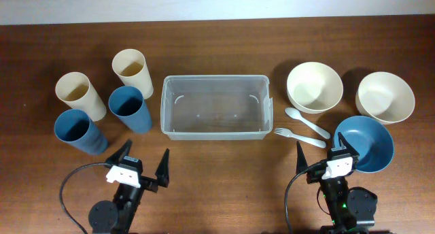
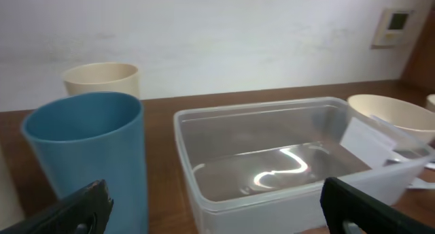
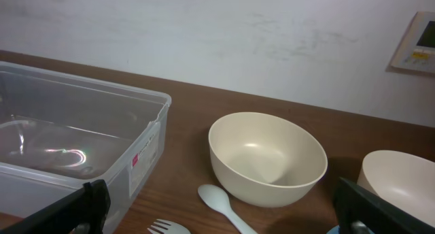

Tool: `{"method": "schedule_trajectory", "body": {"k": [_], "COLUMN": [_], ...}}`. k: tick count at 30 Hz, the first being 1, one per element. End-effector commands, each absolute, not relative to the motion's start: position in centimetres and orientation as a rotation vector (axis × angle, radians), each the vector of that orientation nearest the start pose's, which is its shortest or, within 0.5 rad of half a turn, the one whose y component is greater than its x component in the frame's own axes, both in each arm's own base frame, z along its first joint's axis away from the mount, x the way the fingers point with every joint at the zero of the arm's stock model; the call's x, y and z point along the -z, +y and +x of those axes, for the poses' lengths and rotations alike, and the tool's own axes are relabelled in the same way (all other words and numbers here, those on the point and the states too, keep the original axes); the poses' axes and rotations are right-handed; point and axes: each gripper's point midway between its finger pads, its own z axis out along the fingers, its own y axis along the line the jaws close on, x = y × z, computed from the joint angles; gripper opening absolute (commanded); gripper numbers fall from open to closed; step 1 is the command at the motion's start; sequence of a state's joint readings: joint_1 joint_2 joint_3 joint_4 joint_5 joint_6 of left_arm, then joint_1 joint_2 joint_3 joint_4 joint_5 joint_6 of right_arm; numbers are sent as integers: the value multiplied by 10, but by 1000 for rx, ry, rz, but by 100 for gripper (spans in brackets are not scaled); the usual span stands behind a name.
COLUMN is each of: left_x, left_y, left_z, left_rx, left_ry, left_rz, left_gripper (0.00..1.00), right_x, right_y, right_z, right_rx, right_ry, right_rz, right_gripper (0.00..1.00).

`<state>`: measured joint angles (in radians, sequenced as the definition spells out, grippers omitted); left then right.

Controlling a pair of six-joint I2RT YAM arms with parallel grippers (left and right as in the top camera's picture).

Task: Pack container
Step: 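Move the left gripper over the front blue cup beside the container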

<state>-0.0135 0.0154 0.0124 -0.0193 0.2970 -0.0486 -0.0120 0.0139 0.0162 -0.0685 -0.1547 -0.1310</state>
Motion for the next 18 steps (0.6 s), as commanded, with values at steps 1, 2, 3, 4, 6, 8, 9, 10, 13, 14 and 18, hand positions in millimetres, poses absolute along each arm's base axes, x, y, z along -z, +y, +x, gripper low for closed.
{"method": "schedule_trajectory", "body": {"k": [1, 2, 3, 4, 6, 8, 9, 10, 13, 14, 18], "left_x": [-178, -178, -178, -179, -184, -203, -211, -219, -233, -237, -257], "left_y": [-60, -60, -61, -61, -66, -87, -96, -104, -117, -119, -122], "left_z": [234, 234, 234, 234, 232, 221, 214, 207, 193, 190, 181], "left_rx": [320, 321, 322, 322, 347, 430, 463, 495, 586, 607, 625], "left_ry": [1574, 1577, 1577, 1573, 1548, 1453, 1405, 1357, 1304, 1306, 1299], "left_rz": [236, 236, 237, 238, 269, 388, 444, 500, 555, 560, 586], "left_gripper": [100, 100, 100, 100, 100, 100, 100, 100, 100, 100, 100], "right_x": [-159, -159, -159, -159, -159, -159, -159, -159, -159, -159, -159], "right_y": [23, 23, 23, 23, 23, 23, 23, 23, 23, 23, 23], "right_z": [244, 244, 244, 244, 244, 244, 244, 244, 244, 244, 244], "right_rx": [-14, -14, -14, -14, -14, -14, -14, -14, -14, -14, -14], "right_ry": [1622, 1622, 1622, 1622, 1622, 1622, 1622, 1622, 1622, 1622, 1622], "right_rz": [-213, -213, -213, -213, -213, -213, -213, -213, -213, -213, -213], "right_gripper": [99, 99, 99, 99, 99, 99, 99, 99, 99, 99, 99]}}
